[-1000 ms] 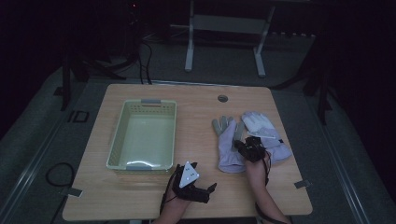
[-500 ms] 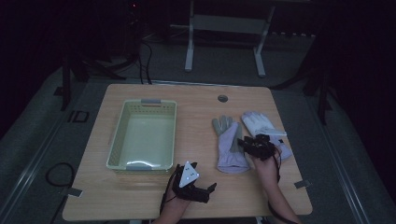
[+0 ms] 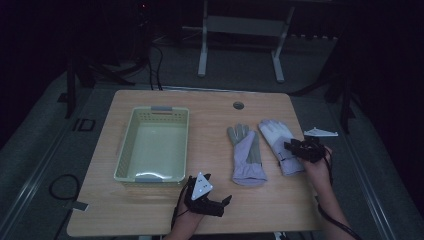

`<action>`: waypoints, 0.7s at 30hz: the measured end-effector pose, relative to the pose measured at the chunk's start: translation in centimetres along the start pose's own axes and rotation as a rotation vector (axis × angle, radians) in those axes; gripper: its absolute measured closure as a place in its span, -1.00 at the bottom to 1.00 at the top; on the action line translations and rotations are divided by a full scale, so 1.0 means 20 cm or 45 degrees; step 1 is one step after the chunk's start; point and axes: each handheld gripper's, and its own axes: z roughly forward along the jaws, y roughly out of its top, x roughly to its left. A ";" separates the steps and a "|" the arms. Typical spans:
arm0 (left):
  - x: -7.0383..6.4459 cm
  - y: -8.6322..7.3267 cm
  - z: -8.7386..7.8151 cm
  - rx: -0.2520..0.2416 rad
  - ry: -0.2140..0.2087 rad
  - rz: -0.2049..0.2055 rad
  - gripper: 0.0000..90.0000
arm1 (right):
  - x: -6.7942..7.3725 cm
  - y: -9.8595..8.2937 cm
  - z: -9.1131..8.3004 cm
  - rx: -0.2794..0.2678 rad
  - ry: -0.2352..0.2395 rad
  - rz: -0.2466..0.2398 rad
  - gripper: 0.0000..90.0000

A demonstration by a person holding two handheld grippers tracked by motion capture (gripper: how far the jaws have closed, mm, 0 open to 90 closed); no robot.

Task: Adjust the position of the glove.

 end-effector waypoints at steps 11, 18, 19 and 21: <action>0.00 0.00 0.00 0.002 -0.004 -0.007 -1.00 | -0.11 -0.08 0.13 0.023 0.002 0.012 0.16; 0.00 0.00 0.00 0.003 -0.003 -0.003 -1.00 | -0.11 -0.08 0.15 0.075 0.057 0.036 0.58; 0.00 0.00 0.00 0.002 -0.003 -0.004 -1.00 | -0.10 -0.07 0.15 0.085 0.048 0.032 0.65; 0.00 0.00 0.00 0.002 -0.003 -0.005 -1.00 | -0.08 -0.06 0.15 0.093 0.035 0.034 0.72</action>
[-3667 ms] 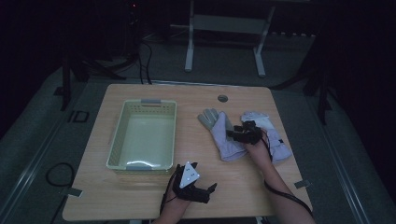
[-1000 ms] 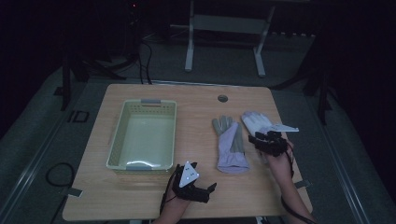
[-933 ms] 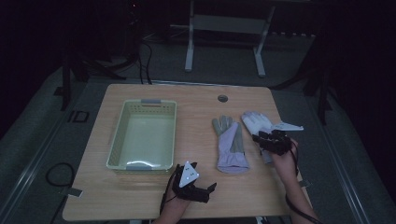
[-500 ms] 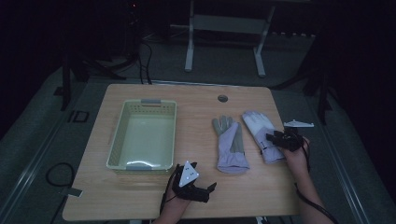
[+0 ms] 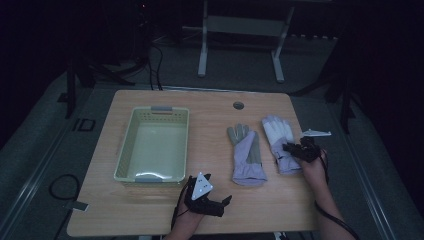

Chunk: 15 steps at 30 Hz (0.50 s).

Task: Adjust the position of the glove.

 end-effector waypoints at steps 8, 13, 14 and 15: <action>0.00 0.00 0.00 0.000 0.000 0.000 -1.00 | 0.01 0.04 -0.10 -0.049 0.038 0.065 0.77; 0.00 0.00 0.00 -0.001 0.003 0.002 -1.00 | 0.05 0.10 -0.23 -0.104 0.032 0.061 0.78; 0.00 0.00 0.00 0.000 0.003 0.002 -1.00 | 0.06 0.11 -0.27 -0.116 0.041 0.065 0.78; 0.00 0.00 0.00 0.000 0.003 0.002 -1.00 | 0.07 0.12 -0.30 -0.124 0.038 0.067 0.78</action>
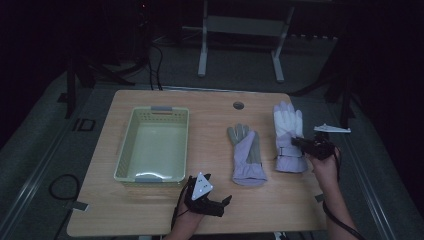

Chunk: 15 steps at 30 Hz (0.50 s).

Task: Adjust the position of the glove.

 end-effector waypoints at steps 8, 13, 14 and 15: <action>0.00 0.00 0.00 0.002 0.004 0.004 -1.00 | 0.05 0.02 -0.22 -0.041 -0.022 0.062 0.78; 0.00 0.00 0.00 0.004 0.005 0.006 -1.00 | 0.07 -0.05 -0.30 -0.023 -0.045 0.064 0.78; 0.00 0.00 0.00 0.003 0.004 0.006 -1.00 | 0.07 -0.07 -0.30 -0.020 -0.052 0.069 0.78; 0.00 0.00 0.00 0.004 0.003 0.005 -1.00 | 0.06 -0.09 -0.30 -0.018 -0.049 0.082 0.78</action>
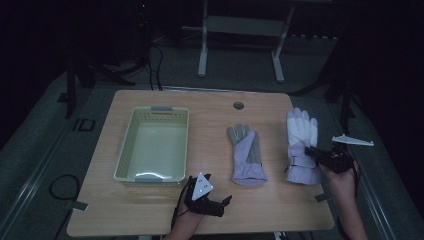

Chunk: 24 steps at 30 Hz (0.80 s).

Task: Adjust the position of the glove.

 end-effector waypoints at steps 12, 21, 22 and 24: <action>0.00 0.00 0.00 0.002 0.002 0.001 -1.00 | -0.05 -0.15 0.19 0.101 -0.008 0.044 0.77; 0.00 0.00 0.00 0.001 -0.003 -0.002 -1.00 | -0.09 -0.17 0.34 0.173 -0.033 0.030 0.72; 0.00 0.00 0.00 0.001 -0.003 -0.002 -1.00 | -0.09 -0.18 0.34 0.167 -0.031 0.031 0.71; 0.00 0.00 0.00 0.001 -0.003 0.000 -1.00 | -0.09 -0.18 0.33 0.149 -0.026 0.023 0.65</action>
